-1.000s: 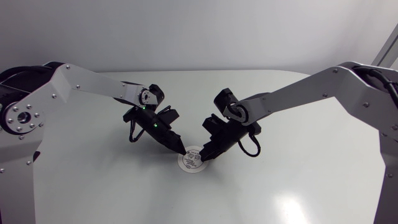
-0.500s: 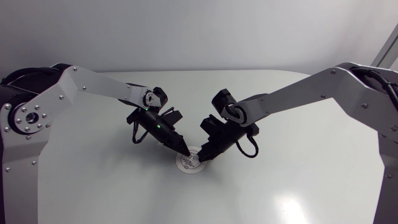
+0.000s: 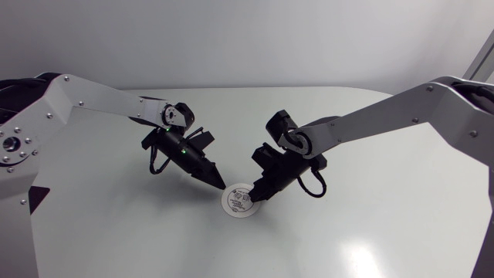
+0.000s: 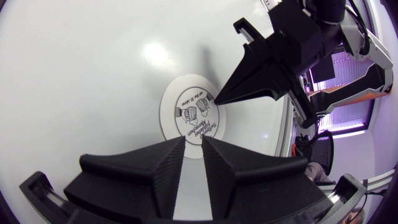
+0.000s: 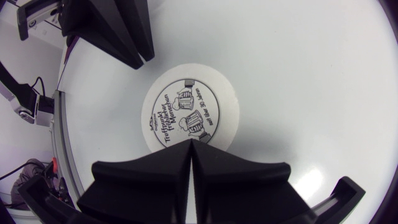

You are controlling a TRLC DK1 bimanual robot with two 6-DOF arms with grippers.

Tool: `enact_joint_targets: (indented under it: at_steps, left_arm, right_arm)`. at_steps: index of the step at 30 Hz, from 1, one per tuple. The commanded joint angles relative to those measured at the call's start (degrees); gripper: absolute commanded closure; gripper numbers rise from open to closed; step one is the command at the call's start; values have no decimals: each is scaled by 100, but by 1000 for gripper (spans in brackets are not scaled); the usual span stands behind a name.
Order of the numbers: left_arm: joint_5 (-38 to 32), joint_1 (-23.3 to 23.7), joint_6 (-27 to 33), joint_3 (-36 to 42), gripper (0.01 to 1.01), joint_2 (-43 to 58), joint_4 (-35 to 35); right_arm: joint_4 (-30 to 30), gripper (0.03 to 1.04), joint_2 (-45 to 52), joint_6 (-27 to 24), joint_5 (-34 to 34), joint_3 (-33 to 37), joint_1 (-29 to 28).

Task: Turn the coaster over.

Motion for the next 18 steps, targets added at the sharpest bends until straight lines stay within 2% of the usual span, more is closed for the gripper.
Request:
enact_joint_targets:
  at_steps: [1,13,18]
  left_arm:
    - [24,-3,149,-179,807,-125,-81]
    - [-125,-188,140,-539,820,-125,-19]
    - [-160,-284,140,-566,820,-28,16]
  right_arm:
    - [-64,1015,-228,-75,37,-52,-34]
    - [-161,1013,281,-128,63,501,-219]
    - [-170,1015,369,-172,89,457,-236]
